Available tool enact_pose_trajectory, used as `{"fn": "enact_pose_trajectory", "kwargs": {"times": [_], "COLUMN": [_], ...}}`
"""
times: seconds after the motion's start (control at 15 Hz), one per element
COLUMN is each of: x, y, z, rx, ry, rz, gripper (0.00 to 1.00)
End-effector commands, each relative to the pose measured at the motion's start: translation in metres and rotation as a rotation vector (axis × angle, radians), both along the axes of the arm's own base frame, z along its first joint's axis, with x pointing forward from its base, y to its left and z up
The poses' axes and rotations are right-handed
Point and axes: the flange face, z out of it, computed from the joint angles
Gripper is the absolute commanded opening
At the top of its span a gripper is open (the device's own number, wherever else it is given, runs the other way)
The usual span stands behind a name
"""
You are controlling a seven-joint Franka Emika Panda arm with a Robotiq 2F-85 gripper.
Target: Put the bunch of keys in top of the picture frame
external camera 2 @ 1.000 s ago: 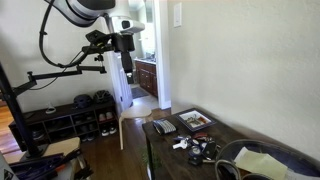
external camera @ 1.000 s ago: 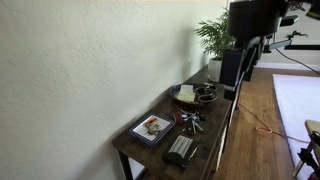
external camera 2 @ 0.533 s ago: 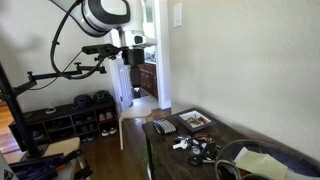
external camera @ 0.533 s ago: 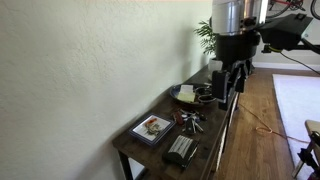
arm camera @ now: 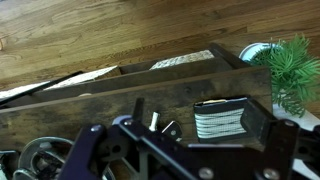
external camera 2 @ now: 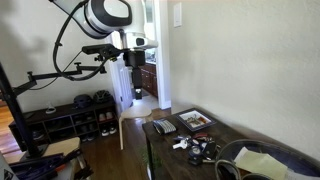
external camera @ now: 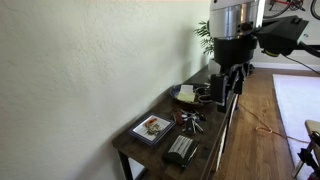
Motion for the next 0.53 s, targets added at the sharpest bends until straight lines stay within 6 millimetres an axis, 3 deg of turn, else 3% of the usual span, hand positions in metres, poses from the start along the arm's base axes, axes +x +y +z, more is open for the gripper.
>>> {"fn": "enact_pose_trajectory", "kwargs": {"times": [0.0,0.47], "x": [0.033,0.092], "y": [0.003,-0.017], "z": [-0.029,-0.071], "rx": [-0.003,0.034], "ry": [0.004,-0.017], "rz": [0.002,-0.091], "gripper": [1.00,1.00]}}
